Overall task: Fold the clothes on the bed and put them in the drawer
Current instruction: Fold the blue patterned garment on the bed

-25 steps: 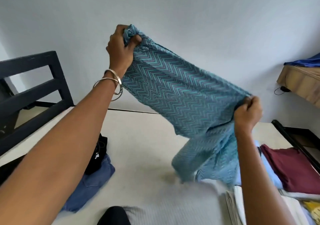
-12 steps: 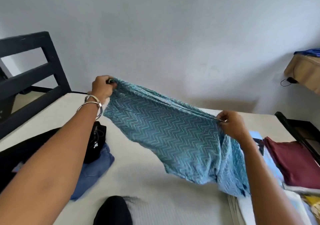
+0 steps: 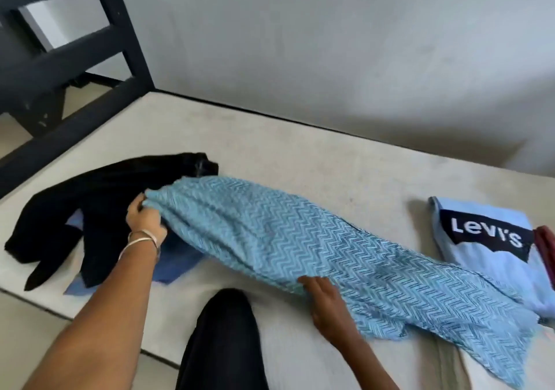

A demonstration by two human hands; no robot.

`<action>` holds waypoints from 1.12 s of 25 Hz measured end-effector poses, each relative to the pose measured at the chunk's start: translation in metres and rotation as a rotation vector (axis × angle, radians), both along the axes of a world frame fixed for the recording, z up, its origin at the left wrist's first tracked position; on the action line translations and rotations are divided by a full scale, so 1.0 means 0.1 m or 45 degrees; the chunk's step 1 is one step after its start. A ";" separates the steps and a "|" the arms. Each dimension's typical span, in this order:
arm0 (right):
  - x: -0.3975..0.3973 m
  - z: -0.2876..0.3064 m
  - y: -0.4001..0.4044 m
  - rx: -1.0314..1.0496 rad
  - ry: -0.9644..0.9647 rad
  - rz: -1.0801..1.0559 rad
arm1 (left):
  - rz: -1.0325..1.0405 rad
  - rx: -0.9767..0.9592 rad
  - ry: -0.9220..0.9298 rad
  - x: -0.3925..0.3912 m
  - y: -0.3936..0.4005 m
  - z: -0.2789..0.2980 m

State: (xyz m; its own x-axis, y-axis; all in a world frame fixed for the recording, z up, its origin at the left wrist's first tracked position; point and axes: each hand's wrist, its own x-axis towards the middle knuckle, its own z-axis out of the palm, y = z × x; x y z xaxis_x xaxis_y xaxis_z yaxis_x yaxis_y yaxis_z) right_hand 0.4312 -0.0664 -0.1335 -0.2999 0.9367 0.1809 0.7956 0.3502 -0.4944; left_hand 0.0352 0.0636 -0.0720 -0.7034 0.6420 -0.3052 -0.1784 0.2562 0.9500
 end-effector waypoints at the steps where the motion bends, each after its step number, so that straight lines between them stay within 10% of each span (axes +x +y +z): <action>1: -0.08 -0.19 -0.08 -0.097 -0.094 0.087 | -0.049 -0.228 0.089 -0.05 -0.16 -0.27; 8: -0.16 -0.69 -0.42 -0.197 -0.236 -0.013 | 0.058 -0.760 0.612 0.77 -0.52 -0.72; 12: 0.14 -0.74 -0.59 -0.868 0.330 -0.989 | -0.399 -0.648 1.074 1.55 -0.61 -0.70; 16: 0.55 -0.64 -0.71 -0.904 1.398 -1.952 | -1.261 -0.420 1.061 2.38 -0.87 -0.91; 20: 0.80 -0.51 -0.54 -0.909 2.081 -1.920 | -2.092 -0.502 1.213 3.12 -1.28 -1.14; 28: 1.56 -0.25 -0.36 -0.680 2.917 -1.298 | -2.223 -0.757 1.306 3.50 -1.25 -1.09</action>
State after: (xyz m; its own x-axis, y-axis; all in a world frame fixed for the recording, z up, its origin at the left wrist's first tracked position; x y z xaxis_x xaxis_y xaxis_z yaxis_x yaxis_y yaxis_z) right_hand 0.5871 -0.1021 -0.1583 0.2258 0.6601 -0.7164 -0.9634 0.0422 -0.2648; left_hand 0.3856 -0.0615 -0.1807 0.3646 0.6564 -0.6604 0.9303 -0.2252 0.2897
